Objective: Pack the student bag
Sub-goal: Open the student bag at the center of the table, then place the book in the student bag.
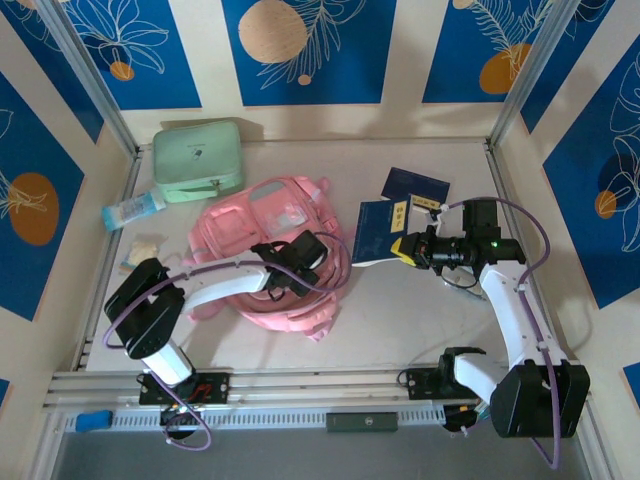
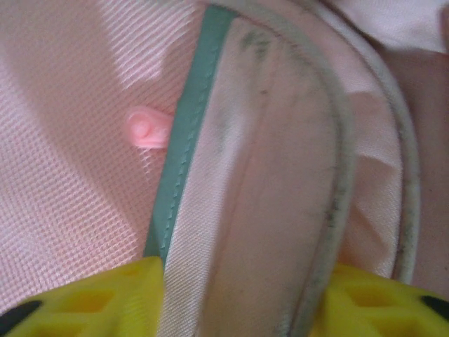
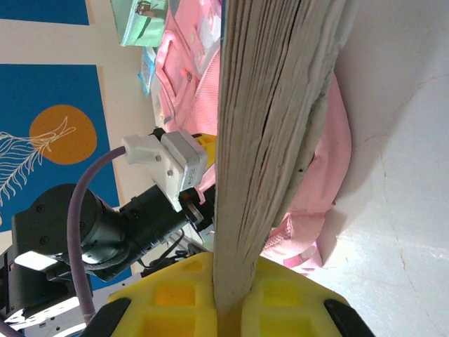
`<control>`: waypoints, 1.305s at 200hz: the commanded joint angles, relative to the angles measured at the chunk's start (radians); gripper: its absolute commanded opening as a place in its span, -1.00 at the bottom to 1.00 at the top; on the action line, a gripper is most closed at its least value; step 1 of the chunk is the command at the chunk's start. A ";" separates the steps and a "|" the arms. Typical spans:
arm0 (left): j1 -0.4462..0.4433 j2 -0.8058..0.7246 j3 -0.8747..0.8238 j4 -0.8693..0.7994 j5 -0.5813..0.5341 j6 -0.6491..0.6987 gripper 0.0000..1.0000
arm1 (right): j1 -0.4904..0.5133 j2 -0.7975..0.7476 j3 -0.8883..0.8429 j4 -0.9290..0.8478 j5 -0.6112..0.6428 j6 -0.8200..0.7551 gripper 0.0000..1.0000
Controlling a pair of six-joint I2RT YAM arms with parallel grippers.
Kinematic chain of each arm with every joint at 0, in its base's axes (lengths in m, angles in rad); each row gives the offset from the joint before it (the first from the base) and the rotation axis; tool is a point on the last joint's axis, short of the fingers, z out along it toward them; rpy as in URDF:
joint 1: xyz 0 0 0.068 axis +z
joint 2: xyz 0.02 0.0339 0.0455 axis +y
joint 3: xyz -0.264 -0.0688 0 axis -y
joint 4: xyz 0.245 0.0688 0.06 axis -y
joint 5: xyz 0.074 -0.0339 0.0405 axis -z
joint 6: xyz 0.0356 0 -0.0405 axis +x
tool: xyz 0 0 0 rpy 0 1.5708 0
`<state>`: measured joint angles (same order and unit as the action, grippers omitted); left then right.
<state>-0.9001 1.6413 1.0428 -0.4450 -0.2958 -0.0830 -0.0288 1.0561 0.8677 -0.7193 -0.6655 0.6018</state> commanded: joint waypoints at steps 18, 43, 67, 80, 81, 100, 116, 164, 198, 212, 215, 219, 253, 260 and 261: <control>0.004 -0.029 0.007 0.043 -0.089 0.040 -0.57 | -0.006 -0.031 -0.005 0.014 -0.052 0.011 -1.00; 0.006 -0.065 0.013 0.033 -0.101 0.062 -0.98 | -0.008 -0.034 -0.004 0.000 -0.052 0.008 -1.00; 0.006 -0.127 0.042 -0.015 -0.092 0.080 -1.00 | -0.007 -0.041 0.000 -0.011 -0.057 0.010 -1.00; 0.006 -0.170 0.066 -0.045 -0.112 0.083 -1.00 | -0.005 -0.041 0.005 -0.027 -0.068 0.002 -1.00; 0.006 -0.173 0.068 -0.047 -0.114 0.083 -1.00 | -0.005 -0.042 0.005 -0.029 -0.068 0.001 -1.00; 0.007 -0.236 0.110 -0.086 -0.134 0.091 -1.00 | 0.001 -0.052 -0.005 -0.034 -0.071 0.016 -1.00; 0.008 -0.282 0.146 -0.100 -0.157 0.101 -1.00 | 0.022 -0.061 -0.031 -0.007 -0.092 0.045 -1.00; 0.021 -0.328 0.261 -0.159 -0.203 0.091 -1.00 | 0.221 -0.070 -0.137 0.208 -0.065 0.185 -1.00; 0.042 -0.355 0.269 -0.129 -0.174 0.066 -1.00 | 0.435 0.039 -0.139 0.382 0.083 0.257 -1.00; 0.045 -0.365 0.265 -0.115 -0.166 0.062 -1.00 | 0.498 0.116 -0.119 0.475 0.111 0.275 -1.00; 0.047 -0.368 0.264 -0.112 -0.165 0.059 -1.00 | 0.507 0.133 -0.113 0.488 0.117 0.275 -1.00; 0.048 -0.370 0.264 -0.108 -0.162 0.055 -1.00 | 0.527 0.156 -0.101 0.514 0.123 0.273 -1.00; 0.054 -0.389 0.250 -0.092 -0.141 0.017 -1.00 | 0.611 0.384 0.006 0.675 0.153 0.256 -1.00; 0.055 -0.392 0.247 -0.087 -0.143 0.009 -1.00 | 0.619 0.425 0.029 0.688 0.175 0.254 -1.00; 0.055 -0.394 0.246 -0.087 -0.144 0.007 -1.00 | 0.619 0.432 0.031 0.691 0.178 0.256 -1.00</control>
<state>-0.8524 1.3132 1.2575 -0.6300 -0.4347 -0.0288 0.5632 1.3876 0.8116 -0.2131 -0.5274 0.8574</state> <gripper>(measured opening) 0.072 0.086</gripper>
